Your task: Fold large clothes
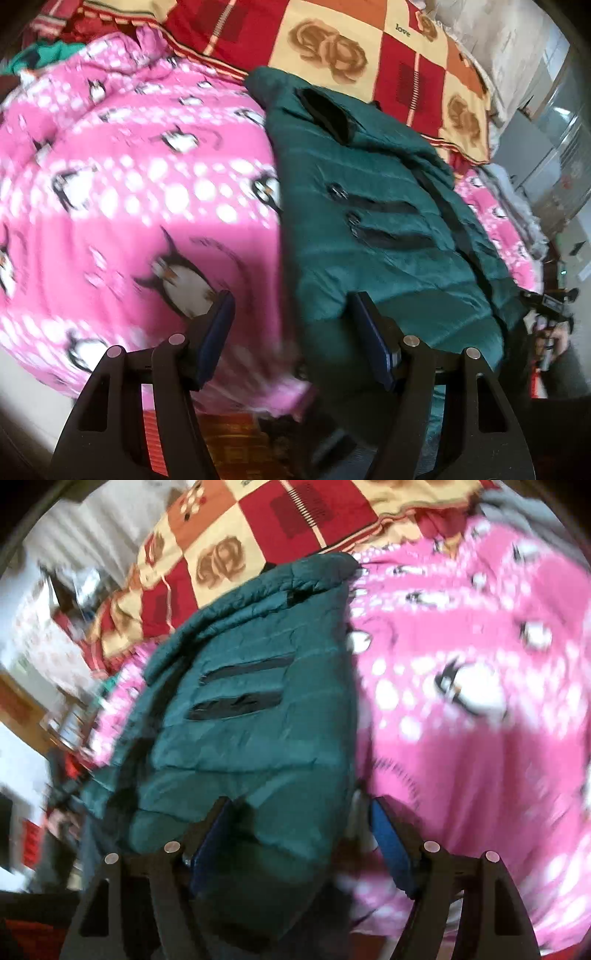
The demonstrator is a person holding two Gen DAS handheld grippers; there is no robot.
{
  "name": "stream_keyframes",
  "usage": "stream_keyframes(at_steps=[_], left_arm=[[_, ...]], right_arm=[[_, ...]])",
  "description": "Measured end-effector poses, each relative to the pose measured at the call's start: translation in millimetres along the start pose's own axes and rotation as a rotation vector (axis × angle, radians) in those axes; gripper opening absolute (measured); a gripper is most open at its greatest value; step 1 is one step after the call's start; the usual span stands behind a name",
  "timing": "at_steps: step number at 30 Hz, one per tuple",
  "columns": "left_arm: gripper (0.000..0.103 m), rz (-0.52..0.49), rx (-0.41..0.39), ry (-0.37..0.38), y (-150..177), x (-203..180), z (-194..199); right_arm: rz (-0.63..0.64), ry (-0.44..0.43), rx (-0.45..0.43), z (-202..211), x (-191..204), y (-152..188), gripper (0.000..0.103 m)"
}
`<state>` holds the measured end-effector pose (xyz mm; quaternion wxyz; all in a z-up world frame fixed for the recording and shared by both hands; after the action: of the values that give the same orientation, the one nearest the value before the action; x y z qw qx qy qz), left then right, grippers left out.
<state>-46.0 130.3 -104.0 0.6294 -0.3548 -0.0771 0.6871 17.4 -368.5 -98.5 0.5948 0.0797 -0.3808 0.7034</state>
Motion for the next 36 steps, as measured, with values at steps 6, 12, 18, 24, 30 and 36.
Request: stream_keyframes(at_steps=[6, 12, 18, 24, 30, 36], left_arm=[[0.066, 0.016, -0.026, 0.04, 2, -9, 7], [0.067, 0.059, 0.046, 0.176, 13, -18, -9], [0.067, 0.054, 0.082, 0.324, 10, -45, -12], [0.028, 0.043, -0.039, 0.226, -1, -40, 3], [0.035, -0.093, -0.032, 0.028, 0, -49, -17], [0.059, 0.075, 0.026, 0.116, 8, -35, -31]], right_arm=[[0.039, -0.132, -0.028, -5, 26, 9, 0.066], [0.053, -0.055, -0.062, -22, 22, 11, 0.065], [0.049, -0.046, -0.061, -22, 19, 10, 0.065], [0.104, 0.005, -0.072, -19, 27, 9, 0.058], [0.234, 0.04, -0.144, -11, 54, 2, 0.053], [0.171, 0.086, -0.037, -30, 39, 5, 0.053]])
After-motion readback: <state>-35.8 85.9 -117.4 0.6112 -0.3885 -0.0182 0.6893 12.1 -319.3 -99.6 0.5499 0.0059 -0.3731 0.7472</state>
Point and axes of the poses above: each gripper's, at about its wrist camera, not at the fingertips, and z roughly against the way its jaws point, x to its left, y to its underside, the point moved 6 cm from there along -z, roughly the way its jaws point
